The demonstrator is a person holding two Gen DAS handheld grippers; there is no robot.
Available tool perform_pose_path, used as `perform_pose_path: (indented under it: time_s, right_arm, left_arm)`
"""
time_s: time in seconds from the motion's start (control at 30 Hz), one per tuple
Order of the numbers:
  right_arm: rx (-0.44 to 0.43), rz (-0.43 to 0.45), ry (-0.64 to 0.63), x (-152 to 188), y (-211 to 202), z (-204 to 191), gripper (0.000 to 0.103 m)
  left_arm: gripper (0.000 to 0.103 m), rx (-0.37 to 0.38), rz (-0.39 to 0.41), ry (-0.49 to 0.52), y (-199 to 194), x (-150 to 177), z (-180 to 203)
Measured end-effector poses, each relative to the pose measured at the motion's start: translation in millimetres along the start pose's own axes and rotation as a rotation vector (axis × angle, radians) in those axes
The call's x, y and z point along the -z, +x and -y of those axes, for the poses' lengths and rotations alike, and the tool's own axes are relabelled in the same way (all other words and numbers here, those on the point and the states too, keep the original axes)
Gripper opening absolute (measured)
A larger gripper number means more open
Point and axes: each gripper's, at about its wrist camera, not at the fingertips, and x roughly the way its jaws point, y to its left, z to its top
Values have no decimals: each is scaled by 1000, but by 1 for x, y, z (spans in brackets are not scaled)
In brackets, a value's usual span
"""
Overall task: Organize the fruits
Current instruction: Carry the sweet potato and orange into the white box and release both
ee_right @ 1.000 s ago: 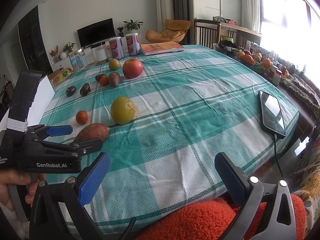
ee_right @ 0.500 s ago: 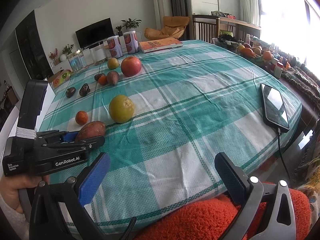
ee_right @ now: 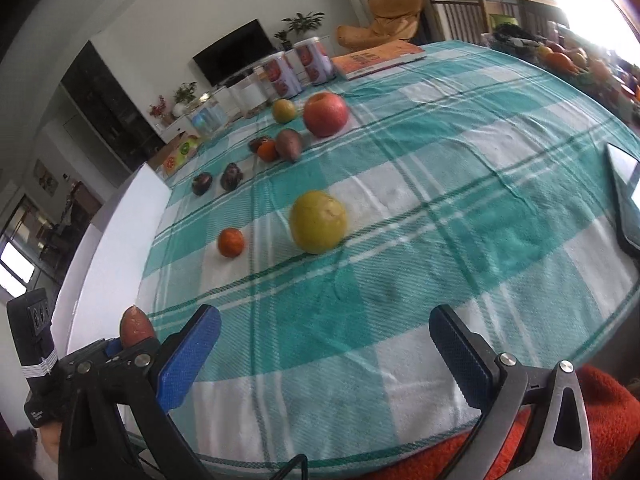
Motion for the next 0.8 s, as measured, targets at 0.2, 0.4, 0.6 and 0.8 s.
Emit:
perform_pose_path:
  time_s: [0.2, 0.4, 0.6, 0.8]
  right_arm:
    - [7, -126, -277, -37, 81, -76, 66]
    - [93, -272, -288, -47, 166, -77, 43]
    - [20, -225, -205, -53, 145, -77, 30]
    - [-224, -189, -264, -50, 87, -162, 30]
  left_arm:
    - [45, 29, 80, -61, -41, -4, -10]
    - [45, 43, 162, -137, -89, -7, -31]
    - [45, 58, 237, -222, -136, -6, -61]
    - [45, -52, 307, -282, -186, 0, -107]
